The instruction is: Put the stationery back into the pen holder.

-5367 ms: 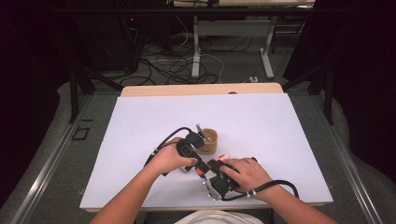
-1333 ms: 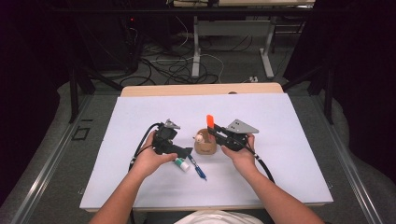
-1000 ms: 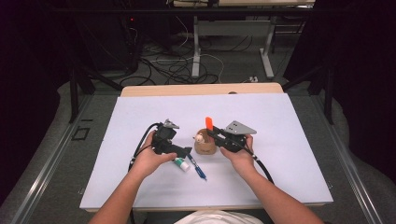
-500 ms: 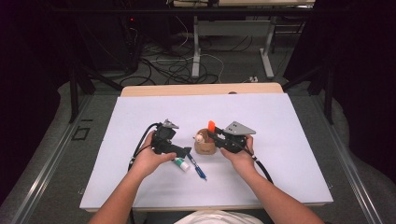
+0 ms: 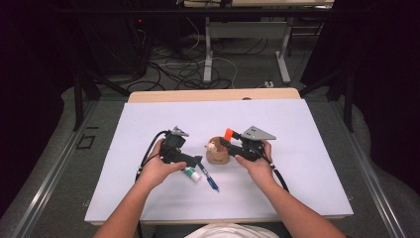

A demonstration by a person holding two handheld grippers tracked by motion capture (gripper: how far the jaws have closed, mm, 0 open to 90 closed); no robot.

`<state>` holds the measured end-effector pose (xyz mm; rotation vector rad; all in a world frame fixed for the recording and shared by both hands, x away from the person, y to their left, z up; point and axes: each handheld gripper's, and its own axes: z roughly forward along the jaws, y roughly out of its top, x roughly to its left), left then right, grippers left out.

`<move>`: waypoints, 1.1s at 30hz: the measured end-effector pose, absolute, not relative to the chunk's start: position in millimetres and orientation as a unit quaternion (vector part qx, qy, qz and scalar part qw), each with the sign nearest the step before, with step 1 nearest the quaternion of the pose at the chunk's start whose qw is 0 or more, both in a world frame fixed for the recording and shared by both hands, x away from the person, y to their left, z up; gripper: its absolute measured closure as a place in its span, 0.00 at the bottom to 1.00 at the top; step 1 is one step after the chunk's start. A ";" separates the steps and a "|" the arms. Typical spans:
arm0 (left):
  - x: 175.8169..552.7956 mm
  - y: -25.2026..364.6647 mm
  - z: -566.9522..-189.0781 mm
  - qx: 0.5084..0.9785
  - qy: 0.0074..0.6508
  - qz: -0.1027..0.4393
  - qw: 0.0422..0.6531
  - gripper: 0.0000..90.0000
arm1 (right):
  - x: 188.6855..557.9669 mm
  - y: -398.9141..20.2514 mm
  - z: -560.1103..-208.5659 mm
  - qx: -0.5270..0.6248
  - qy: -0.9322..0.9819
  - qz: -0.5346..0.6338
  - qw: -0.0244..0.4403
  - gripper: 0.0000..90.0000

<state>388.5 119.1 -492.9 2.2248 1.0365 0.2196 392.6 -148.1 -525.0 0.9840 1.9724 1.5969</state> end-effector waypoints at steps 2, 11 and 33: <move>388.7 119.5 -493.1 0.850 0.398 0.085 0.334 0.01 | 392.5 -149.5 -523.4 0.358 0.709 0.572 0.203 0.54; 389.8 122.7 -492.9 0.850 0.400 0.082 0.333 0.01 | 392.3 -153.0 -516.5 0.356 0.704 0.579 0.206 0.51; 390.5 128.3 -492.4 0.842 0.414 0.076 0.338 0.02 | 384.7 -157.7 -477.9 0.384 0.739 0.520 0.190 0.29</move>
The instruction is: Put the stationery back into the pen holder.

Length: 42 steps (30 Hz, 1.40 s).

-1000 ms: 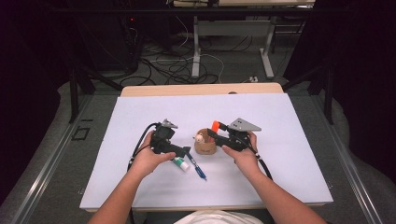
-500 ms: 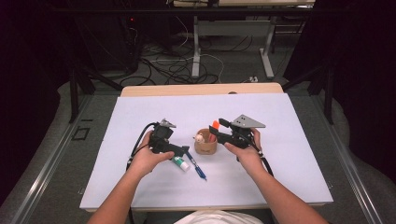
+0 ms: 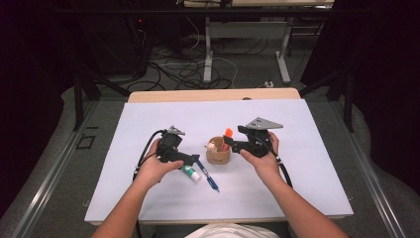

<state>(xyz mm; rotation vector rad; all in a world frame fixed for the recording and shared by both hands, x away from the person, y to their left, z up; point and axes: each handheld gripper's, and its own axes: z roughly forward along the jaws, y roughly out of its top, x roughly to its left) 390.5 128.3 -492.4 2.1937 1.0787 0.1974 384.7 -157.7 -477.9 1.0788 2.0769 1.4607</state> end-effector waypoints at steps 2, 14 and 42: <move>390.6 129.2 -492.1 0.840 0.417 0.074 0.338 0.03 | 382.6 -155.6 -475.2 0.383 0.739 0.518 0.196 0.26; 391.9 133.8 -490.5 0.837 0.422 0.070 0.340 0.04 | 376.7 -141.3 -464.5 0.387 0.759 0.493 0.177 0.15; 394.5 148.0 -487.0 0.829 0.434 0.076 0.345 0.06 | 354.7 -107.6 -468.0 0.303 0.821 0.460 0.149 0.21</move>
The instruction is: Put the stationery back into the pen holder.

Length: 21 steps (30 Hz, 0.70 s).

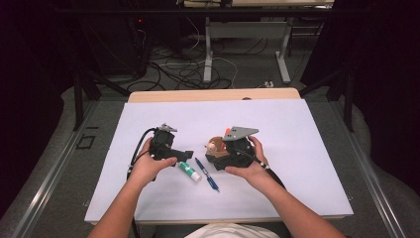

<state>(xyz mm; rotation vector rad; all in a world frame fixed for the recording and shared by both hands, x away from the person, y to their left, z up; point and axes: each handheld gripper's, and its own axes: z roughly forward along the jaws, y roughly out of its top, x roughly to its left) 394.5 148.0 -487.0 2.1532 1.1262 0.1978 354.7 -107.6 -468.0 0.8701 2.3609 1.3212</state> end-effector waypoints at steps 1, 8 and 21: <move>394.5 148.2 -486.9 0.829 0.434 0.077 0.345 0.06 | 354.2 -106.0 -469.2 0.301 0.819 0.464 0.153 0.22; 395.1 149.9 -487.4 0.828 0.437 0.077 0.343 0.07 | 349.6 -94.7 -475.4 0.290 0.833 0.453 0.133 0.29; 391.7 156.7 -486.7 0.802 0.464 0.085 0.367 0.10 | 341.3 -73.5 -492.2 0.272 0.858 0.421 0.113 0.37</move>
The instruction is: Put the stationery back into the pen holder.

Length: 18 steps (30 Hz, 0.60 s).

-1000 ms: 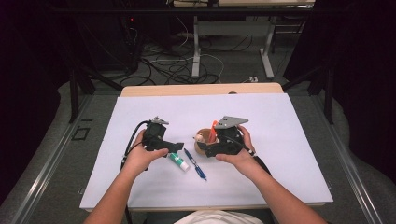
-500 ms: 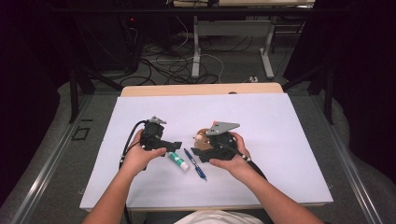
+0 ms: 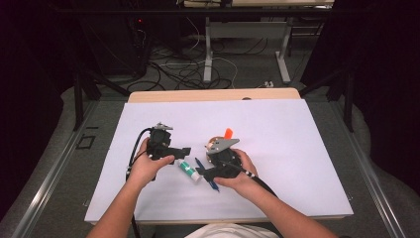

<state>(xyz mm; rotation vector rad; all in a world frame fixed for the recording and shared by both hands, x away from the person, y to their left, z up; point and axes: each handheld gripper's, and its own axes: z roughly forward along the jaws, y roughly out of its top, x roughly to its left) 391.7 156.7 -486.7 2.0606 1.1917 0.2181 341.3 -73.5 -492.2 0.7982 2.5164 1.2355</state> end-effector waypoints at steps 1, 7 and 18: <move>390.1 157.1 -487.4 0.800 0.464 0.090 0.370 0.10 | 341.1 -72.7 -493.0 0.273 0.859 0.419 0.112 0.37; 378.2 160.8 -486.6 0.795 0.457 0.112 0.382 0.10 | 343.5 -71.5 -500.8 0.287 0.859 0.414 0.095 0.44; 360.8 165.4 -495.1 0.782 0.458 0.130 0.402 0.03 | 345.7 -64.6 -512.7 0.314 0.858 0.402 0.054 0.51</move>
